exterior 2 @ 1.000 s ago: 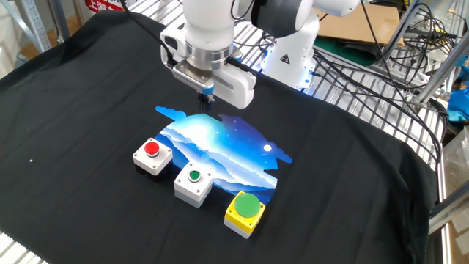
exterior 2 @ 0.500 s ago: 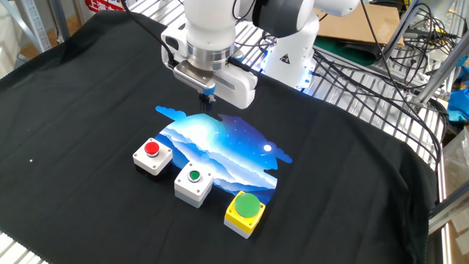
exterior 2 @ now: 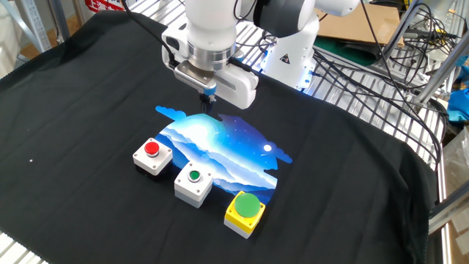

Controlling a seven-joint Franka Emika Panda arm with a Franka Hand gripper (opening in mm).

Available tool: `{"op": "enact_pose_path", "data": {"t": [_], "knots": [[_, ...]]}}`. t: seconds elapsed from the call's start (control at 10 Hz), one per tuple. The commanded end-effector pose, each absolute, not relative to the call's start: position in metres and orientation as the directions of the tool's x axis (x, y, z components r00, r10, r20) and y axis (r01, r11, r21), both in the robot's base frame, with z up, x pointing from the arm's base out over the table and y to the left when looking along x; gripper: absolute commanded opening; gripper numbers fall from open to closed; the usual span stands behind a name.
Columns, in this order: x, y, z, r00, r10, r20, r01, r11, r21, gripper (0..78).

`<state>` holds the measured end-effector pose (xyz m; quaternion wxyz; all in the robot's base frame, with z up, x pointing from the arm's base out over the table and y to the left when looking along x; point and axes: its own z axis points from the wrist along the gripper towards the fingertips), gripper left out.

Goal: Press three buttons from left to right in sequence

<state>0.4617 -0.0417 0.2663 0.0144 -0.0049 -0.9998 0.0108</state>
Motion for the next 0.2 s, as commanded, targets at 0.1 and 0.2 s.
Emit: {"op": "enact_pose_path", "data": {"t": [0.1,0.2], "knots": [[0.4618,-0.0422,0.2680,-1.000,0.014,0.025,0.013,1.000,-0.024,1.1],[0.4617,-0.0422,0.2681,-1.000,0.015,0.026,0.014,1.000,-0.025,1.1]]}}
